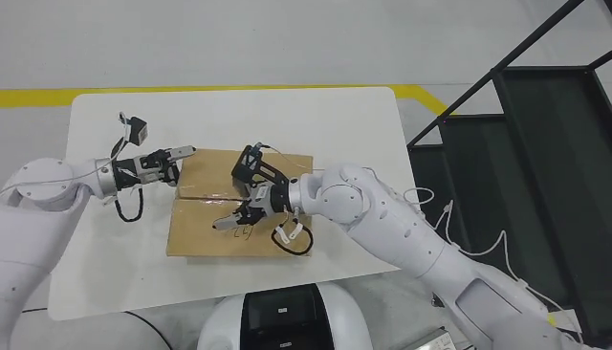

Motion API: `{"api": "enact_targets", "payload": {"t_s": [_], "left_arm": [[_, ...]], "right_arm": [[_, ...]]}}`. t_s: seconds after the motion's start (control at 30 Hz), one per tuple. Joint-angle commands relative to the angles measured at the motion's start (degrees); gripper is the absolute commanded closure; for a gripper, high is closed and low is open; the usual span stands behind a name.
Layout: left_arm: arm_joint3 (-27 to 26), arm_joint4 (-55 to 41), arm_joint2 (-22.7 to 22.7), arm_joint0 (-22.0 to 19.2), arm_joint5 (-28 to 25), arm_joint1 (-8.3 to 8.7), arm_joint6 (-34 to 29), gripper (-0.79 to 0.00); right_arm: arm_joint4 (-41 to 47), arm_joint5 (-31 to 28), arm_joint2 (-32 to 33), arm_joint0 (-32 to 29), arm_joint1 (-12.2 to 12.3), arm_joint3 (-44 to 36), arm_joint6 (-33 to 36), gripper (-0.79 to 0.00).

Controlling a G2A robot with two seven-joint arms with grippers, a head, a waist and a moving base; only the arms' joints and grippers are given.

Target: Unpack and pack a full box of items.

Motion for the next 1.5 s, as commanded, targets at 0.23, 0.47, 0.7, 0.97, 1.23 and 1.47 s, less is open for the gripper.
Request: {"api": "enact_targets", "payload": {"t_s": [0.23, 0.47, 0.7, 0.97, 1.23, 1.47], "left_arm": [[0.91, -0.34, 2.65, -2.89, -0.58, -1.99, -1.29, -0.785], [9.08, -3.72, -3.26, -3.51, -2.95, -1.16, 0.01, -0.785], [12.82, -6.54, -9.92, -1.16, -4.18, 0.50, -0.92, -0.785], [10.86, -6.55, -13.52, 1.58, -4.02, 1.33, -0.56, -0.785], [8.30, -5.99, -15.11, 3.63, -3.54, 1.52, -0.15, -0.785], [7.76, -5.55, -16.87, 4.77, -3.24, 1.75, -0.32, -0.785]], "right_arm": [[0.33, 0.19, 1.28, -2.06, 0.48, -0.94, 1.12, -0.785], [0.15, 0.18, 1.88, -2.66, 0.59, -1.47, 1.35, -0.785], [-0.27, 1.68, 3.40, -4.29, 1.25, -4.66, 3.73, -0.785], [-0.31, 3.68, 5.37, -7.03, 2.19, -7.33, 6.46, -0.785], [1.53, 2.22, 3.55, -5.18, 1.47, -5.86, 6.09, -0.785], [5.79, -0.08, -2.35, 1.51, -1.46, 2.57, 4.85, -0.785]]}}
